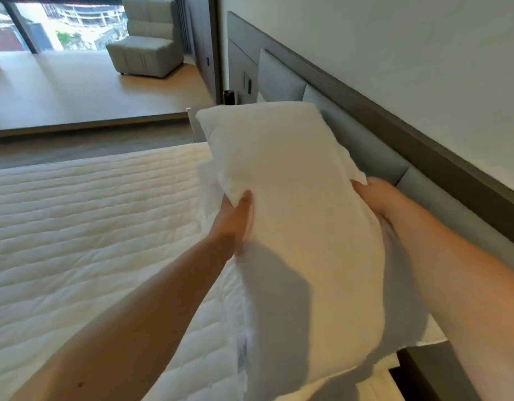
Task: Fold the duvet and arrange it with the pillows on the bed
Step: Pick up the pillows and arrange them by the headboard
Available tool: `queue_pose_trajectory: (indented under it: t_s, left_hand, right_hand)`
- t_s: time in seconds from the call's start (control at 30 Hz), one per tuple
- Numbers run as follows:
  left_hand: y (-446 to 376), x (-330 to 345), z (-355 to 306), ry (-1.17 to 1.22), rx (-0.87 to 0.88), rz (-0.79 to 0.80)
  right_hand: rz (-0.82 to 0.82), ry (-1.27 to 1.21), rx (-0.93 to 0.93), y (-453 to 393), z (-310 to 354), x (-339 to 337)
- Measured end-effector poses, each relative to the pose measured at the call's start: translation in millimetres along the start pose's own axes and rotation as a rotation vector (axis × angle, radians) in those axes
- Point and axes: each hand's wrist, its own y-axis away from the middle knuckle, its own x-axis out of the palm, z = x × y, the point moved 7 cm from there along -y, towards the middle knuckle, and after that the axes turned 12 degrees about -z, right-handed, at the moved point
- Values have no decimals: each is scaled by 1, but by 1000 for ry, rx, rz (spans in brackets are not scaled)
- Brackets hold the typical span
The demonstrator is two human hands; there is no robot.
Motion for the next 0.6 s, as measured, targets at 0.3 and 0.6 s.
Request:
queue_pose_trajectory:
  t_s: [0.3,0.6]
  left_hand:
    - [3,41,139,-260,-388,11]
    - [-19,46,121,-239,-234,-47]
  right_hand:
    - [-9,194,173,-37,-121,96]
    - [-293,285,-73,-63,-86,76]
